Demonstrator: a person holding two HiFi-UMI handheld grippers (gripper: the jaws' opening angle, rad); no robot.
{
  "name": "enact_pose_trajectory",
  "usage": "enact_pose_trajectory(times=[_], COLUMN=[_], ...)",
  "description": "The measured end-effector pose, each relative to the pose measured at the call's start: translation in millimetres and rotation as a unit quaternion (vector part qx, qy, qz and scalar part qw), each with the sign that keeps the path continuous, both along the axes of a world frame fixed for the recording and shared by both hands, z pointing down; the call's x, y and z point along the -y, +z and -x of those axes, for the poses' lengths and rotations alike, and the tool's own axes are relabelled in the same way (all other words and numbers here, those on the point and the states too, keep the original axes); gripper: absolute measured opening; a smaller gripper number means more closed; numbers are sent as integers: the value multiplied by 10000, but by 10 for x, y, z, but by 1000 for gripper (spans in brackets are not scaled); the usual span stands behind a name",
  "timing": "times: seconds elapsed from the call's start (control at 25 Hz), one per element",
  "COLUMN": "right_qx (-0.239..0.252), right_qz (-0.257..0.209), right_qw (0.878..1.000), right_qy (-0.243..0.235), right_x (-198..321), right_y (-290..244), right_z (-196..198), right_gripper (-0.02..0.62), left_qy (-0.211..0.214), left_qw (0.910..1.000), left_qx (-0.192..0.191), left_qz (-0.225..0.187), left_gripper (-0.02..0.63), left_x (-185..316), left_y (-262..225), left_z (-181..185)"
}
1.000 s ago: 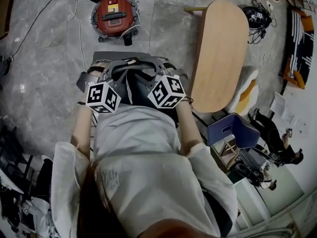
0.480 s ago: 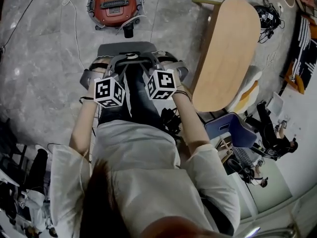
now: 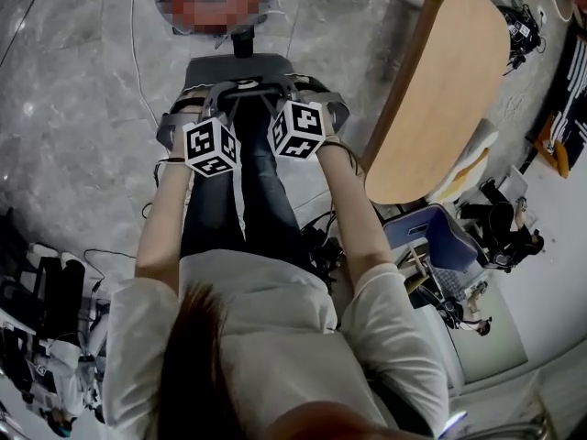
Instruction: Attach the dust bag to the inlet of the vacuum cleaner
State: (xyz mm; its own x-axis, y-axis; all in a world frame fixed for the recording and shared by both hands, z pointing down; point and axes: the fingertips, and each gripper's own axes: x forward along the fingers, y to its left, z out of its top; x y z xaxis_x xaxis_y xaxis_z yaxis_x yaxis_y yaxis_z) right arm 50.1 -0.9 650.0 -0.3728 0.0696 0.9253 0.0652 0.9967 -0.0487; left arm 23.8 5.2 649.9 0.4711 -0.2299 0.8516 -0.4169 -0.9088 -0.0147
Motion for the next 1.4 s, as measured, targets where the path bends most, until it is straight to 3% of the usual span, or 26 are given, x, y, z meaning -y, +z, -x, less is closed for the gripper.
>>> enact_pose_trajectory(times=[0.32,0.52,0.76,1.08,1.4], right_qx=[-11,-44,-69,-106,-75], right_qz=[-176,-114,-232,-210,-139], right_qw=[9998,9998,9986,9981,9945], right_qy=[-60,175,472,574,1035], right_x=[61,28,151,320,452], right_y=[820,1146,1330,1431,1462], right_z=[8,-6,0,-16,-33], right_gripper=[26,25,26,31,34], left_qy=[-315,-208,-446,-707,-602], left_qw=[9989,9983,9971,9961,9966], left_qx=[108,187,435,394,447], left_qz=[341,503,429,338,346], left_gripper=[49,51,52,52,52], left_x=[63,52,158,286,440], left_y=[843,1192,1384,1487,1511], left_z=[27,28,58,39,29])
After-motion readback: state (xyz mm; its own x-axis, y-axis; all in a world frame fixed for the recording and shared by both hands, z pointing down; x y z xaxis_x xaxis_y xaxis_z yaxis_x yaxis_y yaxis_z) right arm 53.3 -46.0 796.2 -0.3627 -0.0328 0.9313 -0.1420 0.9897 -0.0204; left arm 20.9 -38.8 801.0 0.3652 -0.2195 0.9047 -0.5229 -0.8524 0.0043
